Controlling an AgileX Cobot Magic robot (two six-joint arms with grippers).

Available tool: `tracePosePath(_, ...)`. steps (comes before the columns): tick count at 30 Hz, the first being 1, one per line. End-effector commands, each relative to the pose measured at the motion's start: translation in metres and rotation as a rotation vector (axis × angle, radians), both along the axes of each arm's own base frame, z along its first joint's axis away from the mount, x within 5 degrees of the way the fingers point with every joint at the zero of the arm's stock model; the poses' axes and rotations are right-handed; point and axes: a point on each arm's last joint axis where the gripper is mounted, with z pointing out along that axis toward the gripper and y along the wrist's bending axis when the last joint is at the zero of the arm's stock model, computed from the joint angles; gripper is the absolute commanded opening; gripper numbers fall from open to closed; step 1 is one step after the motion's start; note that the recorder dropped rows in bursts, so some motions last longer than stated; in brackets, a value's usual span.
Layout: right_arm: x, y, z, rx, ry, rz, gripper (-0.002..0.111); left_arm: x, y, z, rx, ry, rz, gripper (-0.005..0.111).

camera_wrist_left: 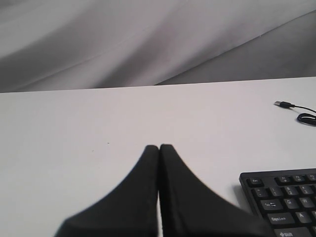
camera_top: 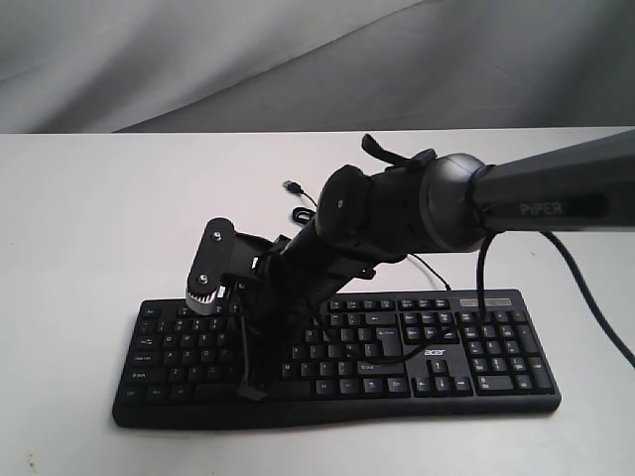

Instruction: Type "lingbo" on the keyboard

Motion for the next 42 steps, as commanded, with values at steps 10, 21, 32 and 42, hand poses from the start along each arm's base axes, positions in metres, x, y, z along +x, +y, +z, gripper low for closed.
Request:
tracePosePath(10,0.001,0.002,-0.001,0.006,-0.005,-0.001,0.0,0.0,0.0,-0.001,-0.001,-0.008,0.0,0.001)
tracePosePath(21,0.0,0.002,-0.011,-0.01,0.014,0.003,0.0,0.0,0.0,-0.001,-0.001,-0.008,0.0,0.001)
tracePosePath(32,-0.006,-0.002,0.015,-0.016,0.031,0.022,0.0,0.0,0.0,-0.001,-0.001,-0.008,0.0,0.001)
tracePosePath(42,-0.012,-0.007,0.007,-0.043,0.064,0.019,0.0,0.0,0.0,-0.001,-0.001,-0.008,0.0,0.001)
